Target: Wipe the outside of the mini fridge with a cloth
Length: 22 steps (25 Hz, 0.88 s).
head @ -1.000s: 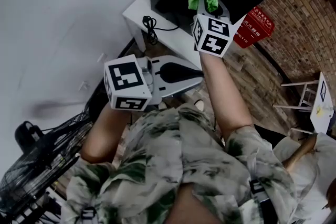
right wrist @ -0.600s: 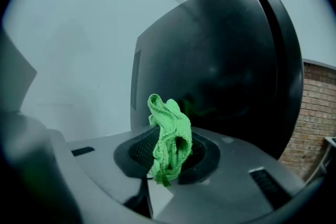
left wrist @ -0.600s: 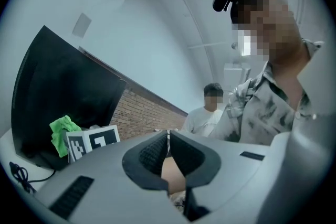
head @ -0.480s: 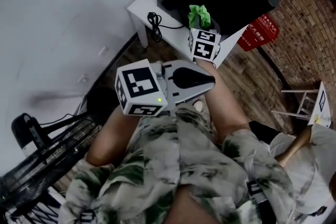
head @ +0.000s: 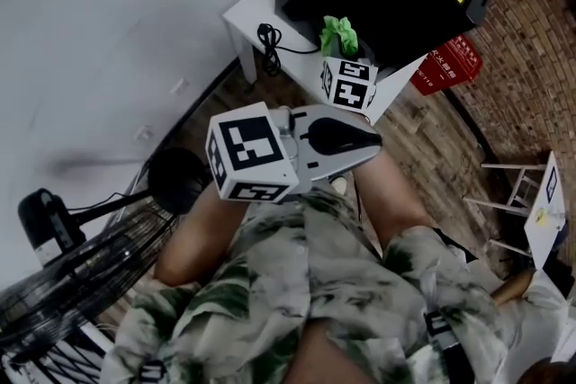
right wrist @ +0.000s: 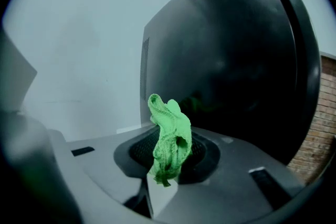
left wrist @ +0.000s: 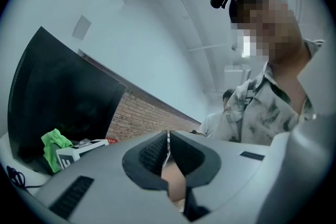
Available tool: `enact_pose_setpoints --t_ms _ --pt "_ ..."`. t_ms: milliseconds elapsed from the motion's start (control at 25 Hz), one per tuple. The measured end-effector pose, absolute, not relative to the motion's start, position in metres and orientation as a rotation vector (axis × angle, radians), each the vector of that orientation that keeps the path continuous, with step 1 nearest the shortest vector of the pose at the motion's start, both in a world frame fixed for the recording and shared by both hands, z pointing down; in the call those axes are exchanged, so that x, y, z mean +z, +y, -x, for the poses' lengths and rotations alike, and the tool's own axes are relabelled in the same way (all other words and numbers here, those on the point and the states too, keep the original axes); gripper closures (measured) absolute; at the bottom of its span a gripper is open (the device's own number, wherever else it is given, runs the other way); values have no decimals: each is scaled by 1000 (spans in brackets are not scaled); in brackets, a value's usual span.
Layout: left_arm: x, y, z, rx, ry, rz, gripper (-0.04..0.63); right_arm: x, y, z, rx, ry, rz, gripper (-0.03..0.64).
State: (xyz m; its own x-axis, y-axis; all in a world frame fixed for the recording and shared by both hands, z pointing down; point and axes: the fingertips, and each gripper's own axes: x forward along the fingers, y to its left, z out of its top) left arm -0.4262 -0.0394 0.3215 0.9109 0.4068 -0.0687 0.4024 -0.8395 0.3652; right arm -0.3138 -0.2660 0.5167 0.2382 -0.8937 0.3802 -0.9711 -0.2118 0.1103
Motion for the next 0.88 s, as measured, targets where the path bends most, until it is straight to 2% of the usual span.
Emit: enact_pose_setpoints --t_ms 520,680,880 --pt "291 -38 430 -85 573 -2729 566 310 -305 353 -72 -2013 -2348 523" --pt "288 -40 433 -88 556 -2738 566 292 -315 350 -103 -1990 -2391 523" --pt "290 -41 434 -85 537 -2727 567 324 -328 349 -38 -1950 -2378 523"
